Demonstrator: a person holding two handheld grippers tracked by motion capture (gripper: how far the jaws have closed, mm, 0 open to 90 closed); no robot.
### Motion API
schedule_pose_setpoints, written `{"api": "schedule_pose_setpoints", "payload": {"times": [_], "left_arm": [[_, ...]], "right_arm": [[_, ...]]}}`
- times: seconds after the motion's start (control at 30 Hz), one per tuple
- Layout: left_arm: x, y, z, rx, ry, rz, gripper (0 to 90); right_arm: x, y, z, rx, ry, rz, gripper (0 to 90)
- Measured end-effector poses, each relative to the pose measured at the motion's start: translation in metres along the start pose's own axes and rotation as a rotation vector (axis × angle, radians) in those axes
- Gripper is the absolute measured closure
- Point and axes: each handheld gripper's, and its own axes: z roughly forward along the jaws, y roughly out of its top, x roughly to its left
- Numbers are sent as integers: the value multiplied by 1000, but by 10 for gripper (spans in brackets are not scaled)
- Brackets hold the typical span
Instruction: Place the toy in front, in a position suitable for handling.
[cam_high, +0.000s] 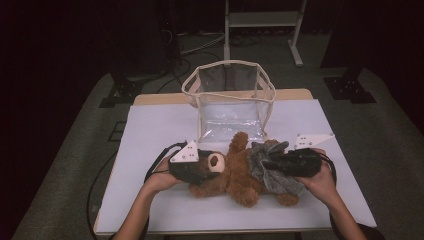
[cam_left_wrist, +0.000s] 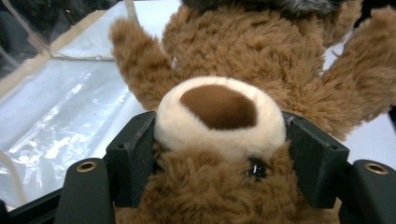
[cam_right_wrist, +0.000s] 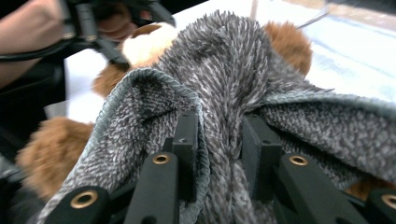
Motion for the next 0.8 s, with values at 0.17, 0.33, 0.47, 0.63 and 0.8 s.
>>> {"api": "schedule_pose_setpoints", "payload": {"times": [0.17, 0.33, 0.47, 0.63, 0.8], "left_arm": [[-4, -1, 0, -10, 18, -17, 282], [-3, -3, 0, -10, 19, -32, 252], [-5, -1, 0, -2, 30, -20, 242], [-5, 0, 0, -2, 25, -12, 243], [-7, 0, 2, 7, 23, -11, 233]], "right_arm": [[-8, -10, -21, 108, 85, -4, 699], [-12, -13, -36, 156, 121, -12, 698], [-12, -10, -35, 88, 85, -20, 580], [-7, -4, -37, -20, 86, -38, 468], [5, -2, -17, -17, 39, -95, 445]]}}
